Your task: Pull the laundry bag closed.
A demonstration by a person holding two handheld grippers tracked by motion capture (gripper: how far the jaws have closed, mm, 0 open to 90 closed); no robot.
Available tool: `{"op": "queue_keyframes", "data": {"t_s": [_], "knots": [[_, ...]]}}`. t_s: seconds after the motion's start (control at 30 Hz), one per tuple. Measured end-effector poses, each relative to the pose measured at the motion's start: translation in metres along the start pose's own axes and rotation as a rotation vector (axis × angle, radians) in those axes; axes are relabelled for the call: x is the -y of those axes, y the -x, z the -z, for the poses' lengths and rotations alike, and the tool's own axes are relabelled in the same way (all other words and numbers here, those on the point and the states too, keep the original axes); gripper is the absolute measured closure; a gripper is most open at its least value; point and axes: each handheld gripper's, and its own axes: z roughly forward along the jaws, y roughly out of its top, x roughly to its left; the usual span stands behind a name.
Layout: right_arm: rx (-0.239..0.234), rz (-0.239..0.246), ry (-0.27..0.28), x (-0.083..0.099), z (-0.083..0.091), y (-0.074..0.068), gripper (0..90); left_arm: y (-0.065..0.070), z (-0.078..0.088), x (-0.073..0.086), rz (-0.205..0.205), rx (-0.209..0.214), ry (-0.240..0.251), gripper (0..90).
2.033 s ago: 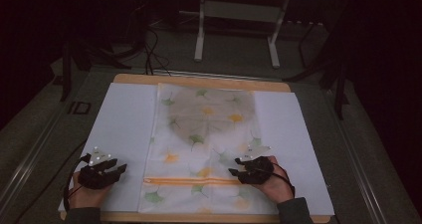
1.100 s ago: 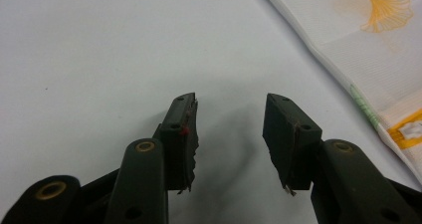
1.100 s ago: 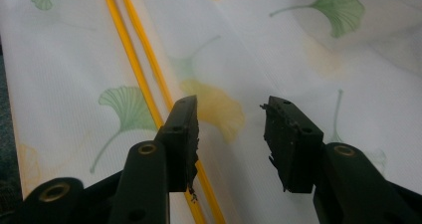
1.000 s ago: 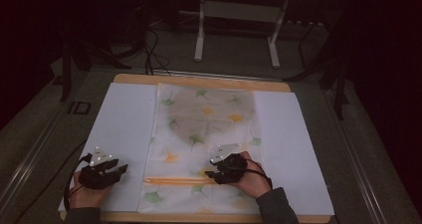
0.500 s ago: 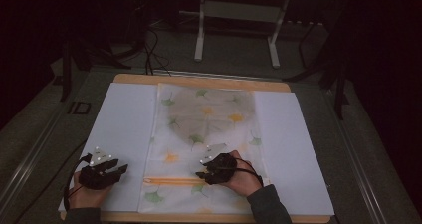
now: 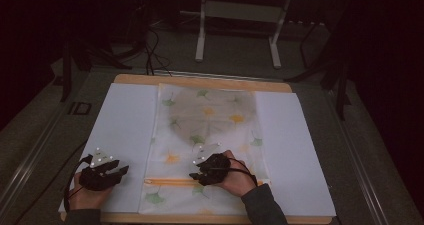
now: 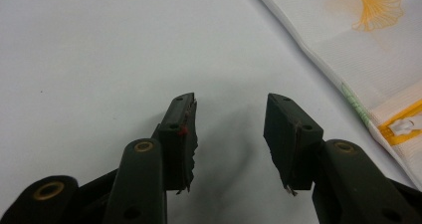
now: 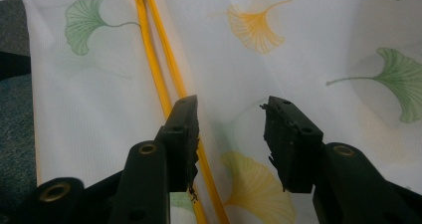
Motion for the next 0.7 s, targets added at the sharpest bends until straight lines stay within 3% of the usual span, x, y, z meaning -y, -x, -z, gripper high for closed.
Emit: {"op": "queue_keyframes", "data": {"t_s": [0.7], "knots": [[-0.031,0.017,-0.005,-0.017,-0.012,-0.008,54.0,-0.007,0.005,0.001,0.018,-0.009,0.005,56.2]]}}
